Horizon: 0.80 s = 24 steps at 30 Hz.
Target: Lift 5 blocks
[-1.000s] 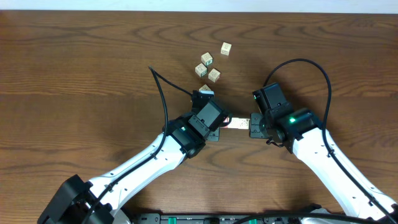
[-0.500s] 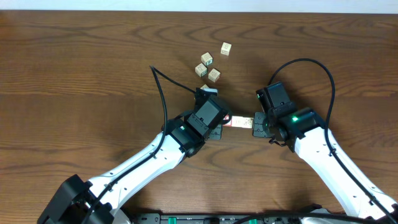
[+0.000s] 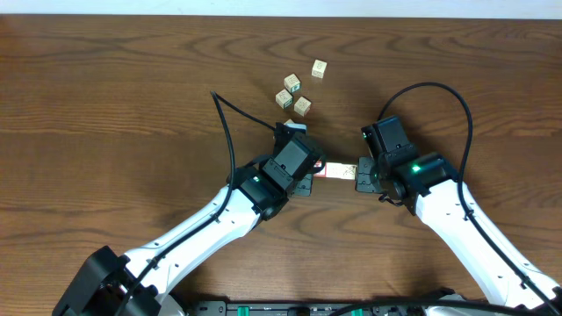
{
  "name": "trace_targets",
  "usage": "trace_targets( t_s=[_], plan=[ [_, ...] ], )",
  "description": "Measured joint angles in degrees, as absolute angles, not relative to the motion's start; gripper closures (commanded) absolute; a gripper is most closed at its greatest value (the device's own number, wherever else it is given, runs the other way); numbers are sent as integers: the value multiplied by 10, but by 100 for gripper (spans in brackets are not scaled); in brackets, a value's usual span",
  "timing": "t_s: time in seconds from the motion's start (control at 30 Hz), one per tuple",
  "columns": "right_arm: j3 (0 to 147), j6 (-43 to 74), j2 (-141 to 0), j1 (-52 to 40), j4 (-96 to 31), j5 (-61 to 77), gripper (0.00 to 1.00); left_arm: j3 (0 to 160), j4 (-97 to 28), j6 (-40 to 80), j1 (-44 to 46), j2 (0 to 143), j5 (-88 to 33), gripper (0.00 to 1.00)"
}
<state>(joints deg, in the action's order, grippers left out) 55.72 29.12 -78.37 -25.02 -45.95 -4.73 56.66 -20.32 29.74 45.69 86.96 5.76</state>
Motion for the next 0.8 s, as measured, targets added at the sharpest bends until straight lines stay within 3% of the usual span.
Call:
trace_targets(
  t_s=[0.8],
  plan=[
    [555, 291, -784, -247, -426, -22, 99, 566, -199, 296, 446, 870, 71, 93]
  ],
)
